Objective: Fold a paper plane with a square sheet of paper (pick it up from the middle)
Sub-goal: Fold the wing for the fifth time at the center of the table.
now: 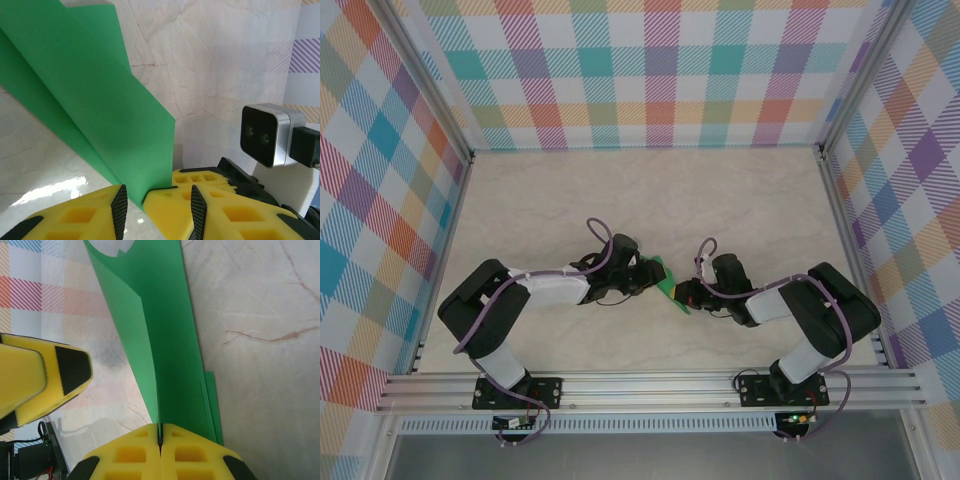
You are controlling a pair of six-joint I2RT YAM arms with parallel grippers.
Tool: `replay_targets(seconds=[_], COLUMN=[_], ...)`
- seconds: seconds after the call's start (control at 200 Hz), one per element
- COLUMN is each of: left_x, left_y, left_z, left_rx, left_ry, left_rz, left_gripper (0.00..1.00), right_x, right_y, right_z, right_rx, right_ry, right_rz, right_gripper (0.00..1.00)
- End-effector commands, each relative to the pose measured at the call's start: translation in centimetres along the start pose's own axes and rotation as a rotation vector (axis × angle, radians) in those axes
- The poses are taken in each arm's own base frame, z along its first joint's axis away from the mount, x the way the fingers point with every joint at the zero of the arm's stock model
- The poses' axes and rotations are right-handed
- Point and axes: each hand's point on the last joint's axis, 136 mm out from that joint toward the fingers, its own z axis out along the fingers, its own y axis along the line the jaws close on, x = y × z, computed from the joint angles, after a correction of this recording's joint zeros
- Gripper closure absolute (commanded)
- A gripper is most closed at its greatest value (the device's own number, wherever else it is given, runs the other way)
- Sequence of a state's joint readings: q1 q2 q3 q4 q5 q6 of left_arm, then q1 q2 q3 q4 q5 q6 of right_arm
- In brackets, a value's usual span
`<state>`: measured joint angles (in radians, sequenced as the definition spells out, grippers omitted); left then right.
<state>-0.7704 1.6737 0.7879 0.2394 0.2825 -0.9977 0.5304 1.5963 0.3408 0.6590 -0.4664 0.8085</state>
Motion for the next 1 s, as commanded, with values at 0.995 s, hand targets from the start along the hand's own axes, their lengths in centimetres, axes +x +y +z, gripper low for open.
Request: replay_targets(seconds=[0.995], left_x=[-0.9], left_y=[-1.1], left_z=[3.1], left_rx=[0.036], left_ry=[-0.020], left_rz=[0.072], left_gripper=[0.60], right_x=[0.2], right_y=[-0.5], right_z=[-0.9], right_rx=[0.081], right_ry=[0.075], right_rz=[-0.023], right_gripper=[0.71])
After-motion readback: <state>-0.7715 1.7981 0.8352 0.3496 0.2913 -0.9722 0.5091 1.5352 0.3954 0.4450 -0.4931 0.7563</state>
